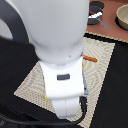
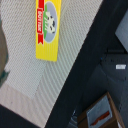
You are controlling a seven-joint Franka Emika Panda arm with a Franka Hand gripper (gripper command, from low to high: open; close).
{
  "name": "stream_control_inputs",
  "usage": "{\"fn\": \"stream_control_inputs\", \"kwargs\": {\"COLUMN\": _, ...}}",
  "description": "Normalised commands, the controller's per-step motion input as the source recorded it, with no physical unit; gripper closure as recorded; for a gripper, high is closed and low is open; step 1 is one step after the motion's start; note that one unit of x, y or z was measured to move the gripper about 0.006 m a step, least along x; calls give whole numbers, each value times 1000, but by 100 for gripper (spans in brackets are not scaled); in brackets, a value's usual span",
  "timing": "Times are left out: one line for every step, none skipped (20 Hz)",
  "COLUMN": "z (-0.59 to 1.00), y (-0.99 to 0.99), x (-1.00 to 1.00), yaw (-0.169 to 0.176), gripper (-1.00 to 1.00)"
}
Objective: Interact with the objects in diverse but meaningful ways.
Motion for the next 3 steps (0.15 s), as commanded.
{"fn": "stream_control_inputs", "kwargs": {"z": 83, "y": 437, "x": 0, "yaw": 5, "gripper": -100}}
{"fn": "stream_control_inputs", "kwargs": {"z": 63, "y": 500, "x": 0, "yaw": 6, "gripper": -100}}
{"fn": "stream_control_inputs", "kwargs": {"z": 100, "y": 586, "x": -91, "yaw": 16, "gripper": -100}}
